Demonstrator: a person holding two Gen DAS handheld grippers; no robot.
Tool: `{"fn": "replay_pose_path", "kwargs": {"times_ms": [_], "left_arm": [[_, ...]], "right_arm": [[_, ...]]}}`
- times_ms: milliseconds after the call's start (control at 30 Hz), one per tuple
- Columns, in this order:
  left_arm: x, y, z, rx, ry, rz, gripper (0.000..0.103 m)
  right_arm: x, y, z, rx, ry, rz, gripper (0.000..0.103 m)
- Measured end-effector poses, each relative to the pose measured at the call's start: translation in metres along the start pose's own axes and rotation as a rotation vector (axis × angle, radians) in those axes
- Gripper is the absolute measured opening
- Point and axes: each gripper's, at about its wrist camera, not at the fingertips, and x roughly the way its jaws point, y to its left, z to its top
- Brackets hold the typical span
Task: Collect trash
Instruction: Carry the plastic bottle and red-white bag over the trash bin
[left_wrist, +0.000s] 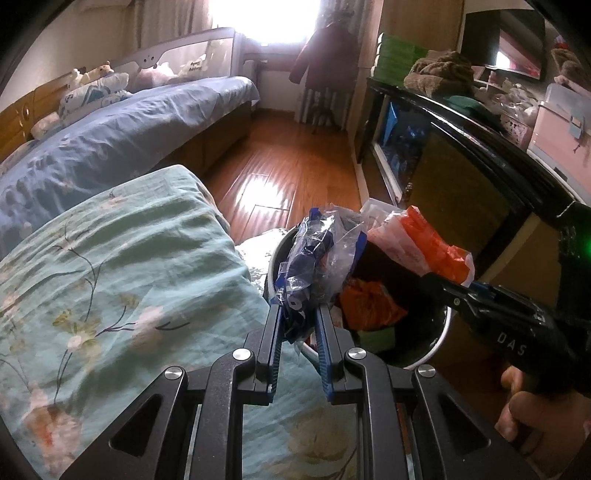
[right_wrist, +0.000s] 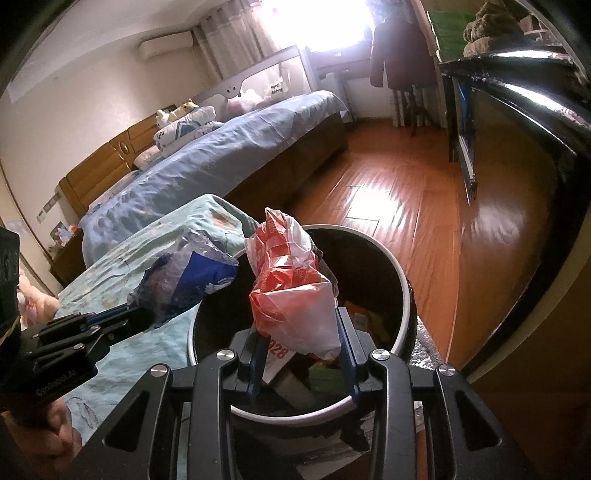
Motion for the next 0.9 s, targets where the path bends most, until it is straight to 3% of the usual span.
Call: {"fn": "replay_pose_path", "kwargs": {"times_ms": [900], "left_arm": [[0.013,-0.010,0.013,-0.023,0.024,0.007,0.016]], "right_arm": [[0.016,0.001,0.010,-0.002,0.048,-0.043,0.035]]}}
